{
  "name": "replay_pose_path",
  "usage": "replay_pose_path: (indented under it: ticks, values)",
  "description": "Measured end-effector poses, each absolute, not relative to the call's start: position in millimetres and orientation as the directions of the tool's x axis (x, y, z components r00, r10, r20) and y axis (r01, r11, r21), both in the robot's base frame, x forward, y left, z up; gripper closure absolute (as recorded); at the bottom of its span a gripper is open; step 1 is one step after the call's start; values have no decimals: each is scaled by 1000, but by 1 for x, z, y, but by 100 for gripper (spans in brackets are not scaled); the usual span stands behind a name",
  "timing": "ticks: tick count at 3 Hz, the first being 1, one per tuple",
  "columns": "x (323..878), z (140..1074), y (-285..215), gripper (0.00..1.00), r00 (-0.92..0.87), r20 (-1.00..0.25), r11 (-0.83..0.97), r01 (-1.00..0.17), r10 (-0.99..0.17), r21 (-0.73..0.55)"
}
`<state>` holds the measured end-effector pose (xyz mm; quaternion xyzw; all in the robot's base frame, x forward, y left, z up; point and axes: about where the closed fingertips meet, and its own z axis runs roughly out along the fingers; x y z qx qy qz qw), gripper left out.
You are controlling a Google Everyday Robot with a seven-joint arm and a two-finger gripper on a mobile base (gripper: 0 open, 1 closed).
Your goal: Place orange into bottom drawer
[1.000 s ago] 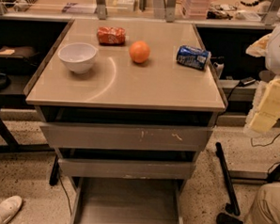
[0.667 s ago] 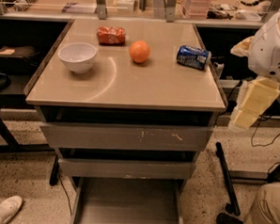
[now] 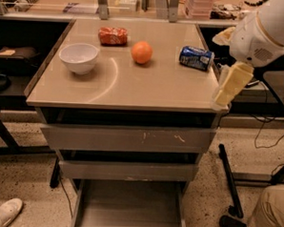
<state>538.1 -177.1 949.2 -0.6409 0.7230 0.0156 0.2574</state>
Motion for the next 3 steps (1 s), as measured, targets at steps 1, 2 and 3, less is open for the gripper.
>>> replay_pose_path:
  ticks: [1,2,3]
  values:
    - [574,951,-166,0,-10,-467,171,-938,-884,-302]
    - [609,938,-155,0,-5,-507,171,-944,-862,-281]
    - [609,938,-155,0,-5,-507,171,-944,-862,-281]
